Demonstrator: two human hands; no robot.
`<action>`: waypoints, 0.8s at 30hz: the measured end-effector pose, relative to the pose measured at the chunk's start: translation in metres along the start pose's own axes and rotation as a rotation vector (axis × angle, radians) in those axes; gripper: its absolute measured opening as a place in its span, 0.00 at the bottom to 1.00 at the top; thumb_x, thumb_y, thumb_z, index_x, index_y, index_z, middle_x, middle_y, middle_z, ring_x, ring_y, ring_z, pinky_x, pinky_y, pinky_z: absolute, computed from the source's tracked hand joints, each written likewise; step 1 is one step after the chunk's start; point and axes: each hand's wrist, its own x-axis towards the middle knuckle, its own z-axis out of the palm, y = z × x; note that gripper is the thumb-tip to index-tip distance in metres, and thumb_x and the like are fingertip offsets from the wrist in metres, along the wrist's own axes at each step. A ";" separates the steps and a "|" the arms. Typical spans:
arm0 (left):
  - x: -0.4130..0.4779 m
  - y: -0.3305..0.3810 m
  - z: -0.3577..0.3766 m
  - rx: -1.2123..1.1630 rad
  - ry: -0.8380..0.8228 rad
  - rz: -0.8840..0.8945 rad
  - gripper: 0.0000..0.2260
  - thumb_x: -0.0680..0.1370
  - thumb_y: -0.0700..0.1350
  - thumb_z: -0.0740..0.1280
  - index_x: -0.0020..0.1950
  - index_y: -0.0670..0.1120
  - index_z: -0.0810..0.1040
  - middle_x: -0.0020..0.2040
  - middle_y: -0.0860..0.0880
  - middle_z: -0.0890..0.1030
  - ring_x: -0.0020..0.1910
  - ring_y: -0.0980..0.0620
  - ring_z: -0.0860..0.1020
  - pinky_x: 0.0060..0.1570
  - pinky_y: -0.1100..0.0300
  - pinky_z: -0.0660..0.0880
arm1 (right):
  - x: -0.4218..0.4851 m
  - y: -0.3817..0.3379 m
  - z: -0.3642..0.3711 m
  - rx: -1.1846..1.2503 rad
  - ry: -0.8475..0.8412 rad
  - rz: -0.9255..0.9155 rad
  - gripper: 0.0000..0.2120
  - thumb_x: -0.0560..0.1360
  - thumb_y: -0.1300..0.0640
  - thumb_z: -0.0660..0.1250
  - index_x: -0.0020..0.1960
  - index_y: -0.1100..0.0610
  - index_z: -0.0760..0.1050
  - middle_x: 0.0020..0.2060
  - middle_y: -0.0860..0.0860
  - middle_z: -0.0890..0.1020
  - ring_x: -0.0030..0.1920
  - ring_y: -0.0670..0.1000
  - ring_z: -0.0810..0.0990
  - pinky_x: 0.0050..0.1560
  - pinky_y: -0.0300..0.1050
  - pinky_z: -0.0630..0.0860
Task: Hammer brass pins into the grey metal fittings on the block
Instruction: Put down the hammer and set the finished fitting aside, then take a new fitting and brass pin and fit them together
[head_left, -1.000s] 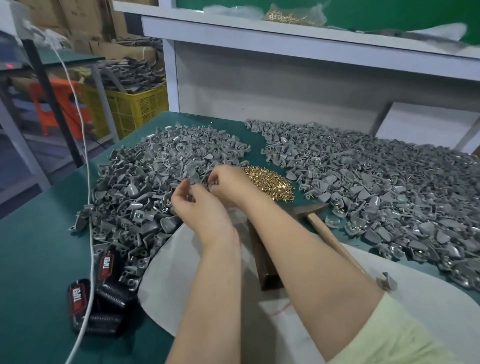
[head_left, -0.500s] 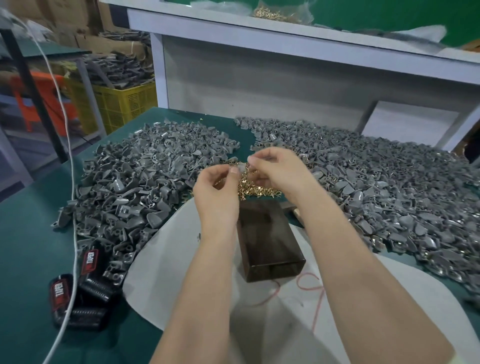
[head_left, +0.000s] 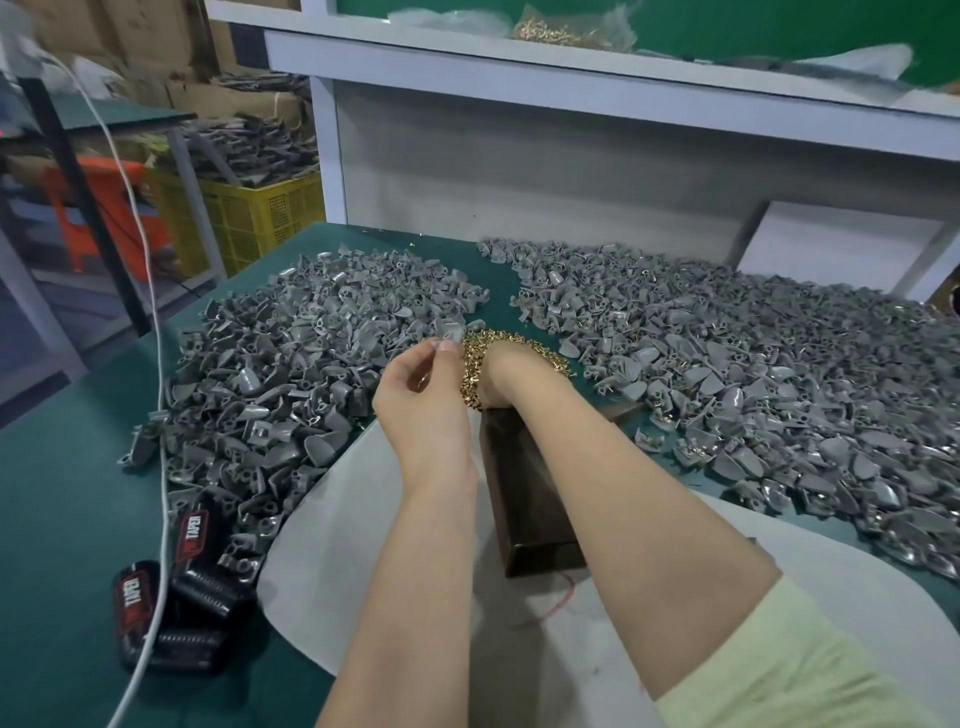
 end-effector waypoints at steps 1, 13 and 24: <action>0.000 0.000 0.000 0.000 0.002 0.002 0.03 0.77 0.37 0.68 0.46 0.44 0.78 0.48 0.44 0.81 0.48 0.51 0.80 0.45 0.66 0.74 | -0.001 0.003 0.001 -0.006 -0.009 -0.012 0.06 0.73 0.60 0.66 0.41 0.62 0.72 0.36 0.54 0.73 0.33 0.54 0.73 0.34 0.43 0.69; -0.003 0.001 0.000 0.042 -0.033 0.009 0.06 0.76 0.36 0.68 0.43 0.47 0.77 0.44 0.47 0.81 0.46 0.52 0.79 0.47 0.64 0.74 | -0.005 0.010 -0.002 -0.044 -0.024 -0.091 0.14 0.77 0.57 0.63 0.58 0.65 0.74 0.45 0.56 0.72 0.45 0.56 0.72 0.47 0.43 0.70; -0.017 -0.006 0.003 1.081 -0.498 0.314 0.06 0.76 0.44 0.68 0.41 0.54 0.74 0.42 0.55 0.80 0.49 0.51 0.78 0.58 0.50 0.72 | -0.090 0.095 -0.018 0.902 0.366 -0.149 0.05 0.75 0.62 0.67 0.44 0.56 0.81 0.35 0.52 0.83 0.34 0.44 0.79 0.40 0.38 0.81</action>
